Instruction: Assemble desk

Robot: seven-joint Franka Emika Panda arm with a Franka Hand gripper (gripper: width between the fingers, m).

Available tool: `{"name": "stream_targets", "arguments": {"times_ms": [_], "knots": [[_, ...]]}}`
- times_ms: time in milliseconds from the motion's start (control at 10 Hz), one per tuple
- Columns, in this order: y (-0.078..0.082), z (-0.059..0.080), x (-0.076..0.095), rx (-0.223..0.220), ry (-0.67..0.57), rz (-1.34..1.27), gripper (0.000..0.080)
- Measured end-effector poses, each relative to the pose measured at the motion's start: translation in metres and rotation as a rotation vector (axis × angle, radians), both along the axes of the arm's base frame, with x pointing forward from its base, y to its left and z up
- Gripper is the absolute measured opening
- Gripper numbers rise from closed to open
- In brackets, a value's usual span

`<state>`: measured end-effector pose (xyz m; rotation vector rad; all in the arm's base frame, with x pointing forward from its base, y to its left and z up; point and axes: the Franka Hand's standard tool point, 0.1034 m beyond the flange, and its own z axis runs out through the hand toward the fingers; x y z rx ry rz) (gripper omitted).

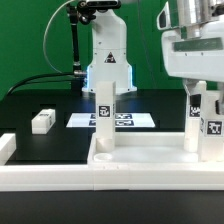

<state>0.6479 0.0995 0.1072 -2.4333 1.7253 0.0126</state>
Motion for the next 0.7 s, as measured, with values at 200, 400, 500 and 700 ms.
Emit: {"name": "stream_targets", "arguments": {"times_ms": [200, 400, 500, 700], "knots": [[0.0104, -0.0025, -0.0022, -0.018, -0.059, 0.287, 0.0641], [0.0062, -0.0031, -0.0022, -0.05, -0.083, 0.481, 0.0648], [0.0057, -0.0033, -0.0021, -0.058, -0.088, 0.531, 0.0649], [0.0012, 0.0014, 0.0026, -0.12, -0.107, 0.888, 0.0649]]}}
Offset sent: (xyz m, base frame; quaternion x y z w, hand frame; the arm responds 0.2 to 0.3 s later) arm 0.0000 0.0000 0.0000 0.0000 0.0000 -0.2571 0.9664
